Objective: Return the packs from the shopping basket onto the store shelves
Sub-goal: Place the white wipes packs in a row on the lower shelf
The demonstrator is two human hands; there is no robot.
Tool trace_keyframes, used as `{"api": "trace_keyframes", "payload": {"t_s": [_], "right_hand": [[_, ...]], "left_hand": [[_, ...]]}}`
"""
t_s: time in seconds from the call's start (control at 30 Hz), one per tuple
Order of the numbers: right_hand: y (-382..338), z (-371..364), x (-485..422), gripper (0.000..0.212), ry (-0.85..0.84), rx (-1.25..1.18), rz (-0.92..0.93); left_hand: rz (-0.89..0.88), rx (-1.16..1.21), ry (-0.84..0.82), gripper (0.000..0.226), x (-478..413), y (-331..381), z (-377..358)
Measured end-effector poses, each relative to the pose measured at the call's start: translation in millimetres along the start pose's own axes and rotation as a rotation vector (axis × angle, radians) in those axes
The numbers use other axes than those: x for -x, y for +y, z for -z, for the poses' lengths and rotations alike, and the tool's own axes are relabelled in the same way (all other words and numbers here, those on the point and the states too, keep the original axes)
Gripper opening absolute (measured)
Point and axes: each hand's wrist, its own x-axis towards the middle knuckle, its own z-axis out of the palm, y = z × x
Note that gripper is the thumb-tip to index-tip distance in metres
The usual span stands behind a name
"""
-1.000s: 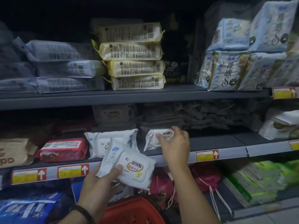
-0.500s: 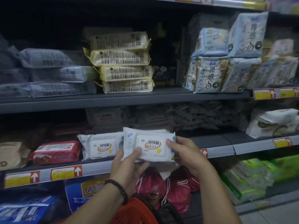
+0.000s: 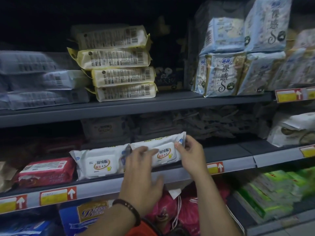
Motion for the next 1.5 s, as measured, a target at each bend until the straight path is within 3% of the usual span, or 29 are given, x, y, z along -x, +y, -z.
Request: {"api": "trace_keyframes", "payload": {"t_s": [0.07, 0.13, 0.27, 0.47, 0.67, 0.8, 0.93, 1.03, 1.17, 1.33, 1.43, 1.5], "right_hand": [[1, 1, -3, 0.009, 0.031, 0.047, -0.006], [2, 7, -2, 0.008, 0.082, 0.141, -0.043], [-2, 8, 6, 0.017, 0.177, 0.369, -0.068], [-14, 9, 12, 0.031, 0.084, 0.410, -0.137], [-16, 11, 21, 0.047, 0.063, 0.393, -0.170], [-27, 15, 34, 0.056, 0.085, 0.427, -0.176], [-46, 14, 59, 0.035, 0.061, 0.530, -0.166], [-62, -1, 90, 0.019, -0.108, 0.618, -0.173], [-61, -51, 145, 0.031, -0.628, 0.770, -0.230], [-4, -122, 222, 0.032, -1.152, 0.958, -0.325], [48, -151, 262, 0.037, -1.286, 1.069, -0.342], [85, -159, 284, 0.049, -1.342, 1.137, -0.387]], "left_hand": [[-0.066, -0.240, -0.205, 0.080, 4, -3, -12], [-0.045, -0.335, -0.313, 0.089, 3, -3, -21], [-0.026, -0.457, -0.426, 0.096, 1, 1, -29], [-0.006, -0.609, -0.500, 0.103, -3, -7, -38], [-0.033, -0.524, -0.535, 0.102, 1, -11, -28], [-0.070, -0.346, -0.517, 0.091, 4, -6, 0], [-0.119, -0.219, -0.571, 0.063, 27, -18, 43], [-0.145, -0.234, -0.732, 0.038, 63, -43, 81], [-0.064, -0.284, -1.062, 0.027, 127, -88, 120], [0.078, -0.346, -1.343, 0.032, 186, -135, 131], [0.162, -0.373, -1.506, 0.050, 194, -150, 122], [0.184, -0.381, -1.526, 0.054, 191, -153, 119]]}}
